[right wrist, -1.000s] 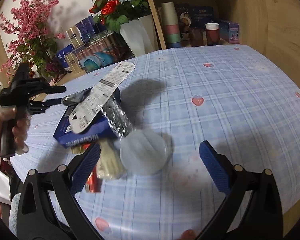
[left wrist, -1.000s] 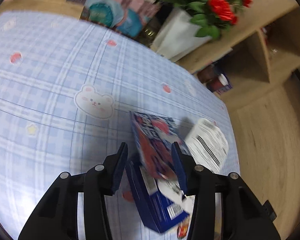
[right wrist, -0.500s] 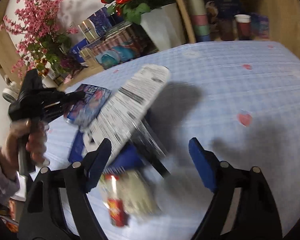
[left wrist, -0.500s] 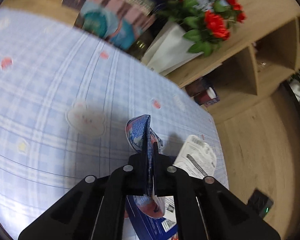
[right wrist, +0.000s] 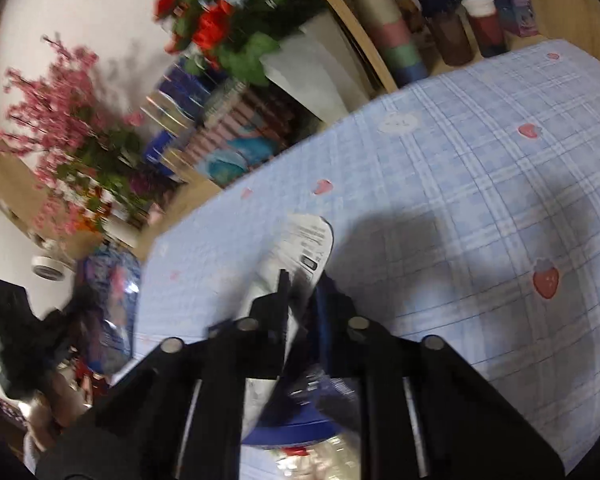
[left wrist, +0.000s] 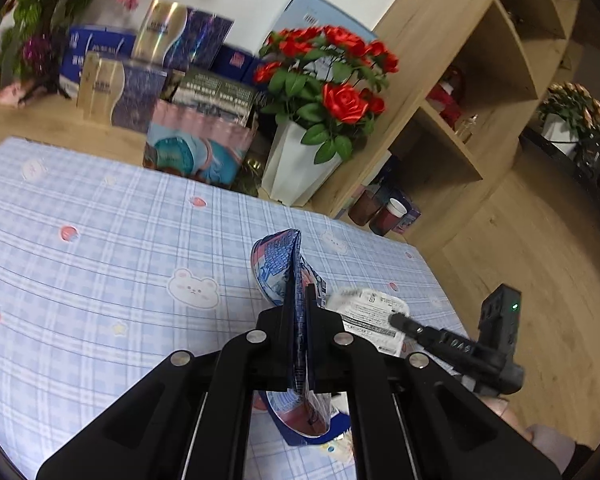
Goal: Collect trash
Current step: 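Carry the white label over the bin and open the right tool while the left tool holds the packet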
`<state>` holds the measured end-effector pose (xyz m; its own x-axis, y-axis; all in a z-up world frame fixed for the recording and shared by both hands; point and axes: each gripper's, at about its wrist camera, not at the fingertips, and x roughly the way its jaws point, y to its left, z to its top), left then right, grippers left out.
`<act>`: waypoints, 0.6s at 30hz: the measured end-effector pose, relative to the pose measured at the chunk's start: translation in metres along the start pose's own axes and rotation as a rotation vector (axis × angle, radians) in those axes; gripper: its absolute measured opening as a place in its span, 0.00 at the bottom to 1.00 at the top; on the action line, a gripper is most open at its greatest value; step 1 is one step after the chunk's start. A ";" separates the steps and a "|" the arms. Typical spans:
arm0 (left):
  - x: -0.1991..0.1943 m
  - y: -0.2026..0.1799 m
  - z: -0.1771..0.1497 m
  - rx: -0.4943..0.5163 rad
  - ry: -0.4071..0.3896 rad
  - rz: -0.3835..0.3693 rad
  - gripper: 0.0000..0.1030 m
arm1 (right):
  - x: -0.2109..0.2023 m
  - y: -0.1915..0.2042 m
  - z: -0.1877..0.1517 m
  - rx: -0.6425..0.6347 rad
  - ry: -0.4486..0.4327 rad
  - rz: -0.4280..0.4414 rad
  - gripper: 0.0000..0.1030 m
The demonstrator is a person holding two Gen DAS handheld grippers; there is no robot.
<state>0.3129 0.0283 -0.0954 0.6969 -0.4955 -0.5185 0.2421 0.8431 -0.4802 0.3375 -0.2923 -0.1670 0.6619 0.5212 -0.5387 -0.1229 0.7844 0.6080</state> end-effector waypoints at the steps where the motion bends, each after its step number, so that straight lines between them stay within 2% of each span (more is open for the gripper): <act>1: -0.005 -0.001 -0.002 0.002 -0.004 -0.002 0.04 | -0.004 0.007 -0.002 -0.017 -0.010 0.013 0.09; 5: -0.028 -0.008 -0.015 -0.002 -0.022 -0.007 0.04 | -0.026 0.037 -0.007 -0.097 -0.053 0.037 0.07; 8: -0.047 -0.012 -0.024 -0.008 -0.027 -0.026 0.04 | -0.045 0.067 -0.015 -0.210 -0.081 0.025 0.05; 14: -0.091 -0.021 -0.048 -0.008 -0.049 -0.047 0.04 | -0.087 0.119 -0.053 -0.443 -0.123 0.008 0.05; 18: -0.121 -0.028 -0.065 -0.016 -0.067 -0.057 0.04 | -0.116 0.134 -0.083 -0.513 -0.144 0.009 0.05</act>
<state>0.1779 0.0515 -0.0652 0.7261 -0.5268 -0.4418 0.2718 0.8102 -0.5194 0.1833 -0.2195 -0.0715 0.7494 0.5058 -0.4272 -0.4514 0.8624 0.2293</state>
